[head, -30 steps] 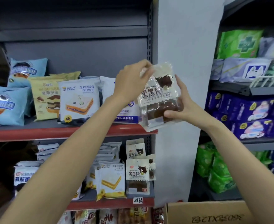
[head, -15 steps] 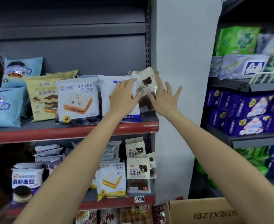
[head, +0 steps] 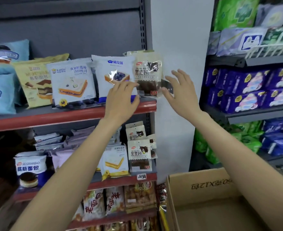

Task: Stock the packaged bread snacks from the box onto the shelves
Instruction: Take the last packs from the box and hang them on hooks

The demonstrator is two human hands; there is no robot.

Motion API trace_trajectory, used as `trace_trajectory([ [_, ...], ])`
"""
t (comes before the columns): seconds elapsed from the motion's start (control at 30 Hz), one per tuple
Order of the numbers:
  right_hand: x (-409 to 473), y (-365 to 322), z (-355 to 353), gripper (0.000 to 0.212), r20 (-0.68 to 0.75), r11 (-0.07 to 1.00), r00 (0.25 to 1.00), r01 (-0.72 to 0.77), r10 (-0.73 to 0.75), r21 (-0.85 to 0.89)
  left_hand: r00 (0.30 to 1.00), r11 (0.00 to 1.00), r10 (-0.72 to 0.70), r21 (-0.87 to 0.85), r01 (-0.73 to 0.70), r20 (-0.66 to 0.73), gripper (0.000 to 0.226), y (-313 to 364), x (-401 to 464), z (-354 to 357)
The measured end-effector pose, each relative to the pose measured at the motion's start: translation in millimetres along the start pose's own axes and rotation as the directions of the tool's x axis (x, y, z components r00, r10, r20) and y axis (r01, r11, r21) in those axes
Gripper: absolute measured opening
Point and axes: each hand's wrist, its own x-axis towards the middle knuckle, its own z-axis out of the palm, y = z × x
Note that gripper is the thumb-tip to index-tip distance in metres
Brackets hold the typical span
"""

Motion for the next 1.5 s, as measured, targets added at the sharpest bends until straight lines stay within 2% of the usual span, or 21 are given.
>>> trace_trajectory([
  [0.07, -24.2, 2.0, -8.9, 0.039, -0.008, 0.997, 1.0, 0.017, -0.016, 0.079, 1.0, 1.0, -0.018, -0.022, 0.017, -0.016, 0.034, 11.1, -15.2, -1.0],
  [0.17, -47.2, -2.7, -20.2, 0.03, 0.075, 0.982, 0.997, -0.031, 0.017, 0.187, 0.997, 0.989, -0.072, -0.126, 0.073, 0.007, 0.032, 31.9, -39.6, -5.1],
  [0.27, -86.0, -2.5, -36.9, 0.023, 0.212, 0.963, 0.977, -0.079, 0.024, 0.256, 0.985, 0.917, -0.152, -0.358, 0.172, 0.085, 0.023, 65.3, -85.2, -8.0],
  [0.37, -157.9, 15.6, -48.9, 0.021, 0.43, 0.97, 0.902, -0.091, -0.017, 0.227, 0.947, 0.849, -0.199, -0.437, 0.296, 0.254, 0.019, 99.9, -151.7, 2.1],
  [0.43, -211.5, 32.8, -52.1, 0.019, 0.579, 0.987, 0.814, -0.051, -0.046, 0.15, 0.894, 0.827, -0.233, -0.407, 0.389, 0.382, 0.021, 115.4, -196.4, 13.5],
  [0.5, -260.8, 48.3, -52.5, 0.017, 0.693, 0.994, 0.717, -0.001, -0.075, 0.109, 0.806, 0.801, -0.273, -0.341, 0.493, 0.524, 0.034, 126.9, -237.5, 25.8],
  [0.6, -326.2, 62.1, -46.1, 0.022, 0.821, 0.984, 0.544, 0.048, -0.172, 0.174, 0.663, 0.759, -0.333, -0.228, 0.61, 0.67, 0.057, 142.5, -288.9, 40.9],
  [0.63, -346.6, 63.8, -42.1, 0.025, 0.851, 0.974, 0.475, 0.076, -0.223, 0.212, 0.622, 0.744, -0.346, -0.198, 0.639, 0.703, 0.061, 147.8, -302.0, 43.7],
  [0.7, -384.3, 62.8, -29.3, 0.033, 0.904, 0.946, 0.286, 0.164, -0.317, 0.279, 0.551, 0.694, -0.368, -0.173, 0.699, 0.749, 0.063, 156.6, -322.4, 46.2],
  [0.77, -416.5, 57.7, -13.1, 0.043, 0.942, 0.931, 0.096, 0.213, -0.323, 0.297, 0.506, 0.634, -0.391, -0.173, 0.753, 0.769, 0.056, 164.0, -337.2, 45.2],
  [0.83, -443.8, 52.9, 2.6, 0.059, 0.954, 0.948, -0.025, 0.112, -0.297, 0.298, 0.497, 0.598, -0.402, -0.19, 0.779, 0.769, 0.048, 172.6, -348.7, 42.9],
  [0.9, -464.3, 48.1, 15.2, 0.071, 0.949, 0.951, -0.082, -0.07, -0.306, 0.3, 0.511, 0.587, -0.421, -0.205, 0.784, 0.75, 0.045, 180.8, -357.0, 41.0],
  [1.0, -481.8, 46.5, 27.6, 0.057, 0.943, 0.93, -0.064, -0.202, -0.327, 0.308, 0.508, 0.558, -0.464, -0.205, 0.804, 0.726, 0.045, 188.3, -362.6, 39.6],
  [1.1, -486.1, 58.8, 25.8, 0.026, 0.924, 0.913, -0.02, -0.163, -0.381, 0.373, 0.492, 0.534, -0.477, -0.205, 0.82, 0.729, 0.045, 189.4, -363.6, 39.6],
  [1.17, -485.6, 73.4, 14.7, 0.023, 0.931, 0.926, 0.027, -0.095, -0.365, 0.365, 0.49, 0.529, -0.48, -0.206, 0.823, 0.727, 0.045, 189.6, -364.0, 39.7],
  [1.2, -483.2, 80.1, 6.6, 0.022, 0.939, 0.938, 0.078, -0.069, -0.335, 0.341, 0.492, 0.532, -0.481, -0.204, 0.822, 0.726, 0.045, 189.9, -364.3, 39.7],
  [1.27, -471.0, 90.8, -12.7, 0.016, 0.945, 0.952, 0.217, -0.133, -0.245, 0.277, 0.505, 0.556, -0.481, -0.195, 0.808, 0.717, 0.044, 191.0, -364.4, 40.3],
  [1.33, -448.3, 98.7, -33.1, 0.019, 0.92, 0.942, 0.37, -0.244, -0.128, 0.229, 0.556, 0.61, -0.492, -0.19, 0.769, 0.671, 0.04, 193.1, -362.5, 40.3],
  [1.4, -417.5, 104.2, -51.5, 0.021, 0.855, 0.922, 0.518, -0.321, -0.021, 0.217, 0.626, 0.619, -0.529, -0.244, 0.746, 0.572, 0.036, 196.0, -356.8, 37.1],
  [1.47, -384.1, 106.7, -67.6, 0.015, 0.786, 0.837, 0.61, -0.477, 0.097, 0.267, 0.693, 0.614, -0.55, -0.337, 0.714, 0.466, 0.032, 199.4, -347.1, 32.7],
  [1.5, -368.4, 106.8, -74.5, 0.011, 0.769, 0.758, 0.622, -0.571, 0.148, 0.316, 0.717, 0.624, -0.537, -0.362, 0.692, 0.444, 0.03, 201.2, -341.3, 30.9],
])
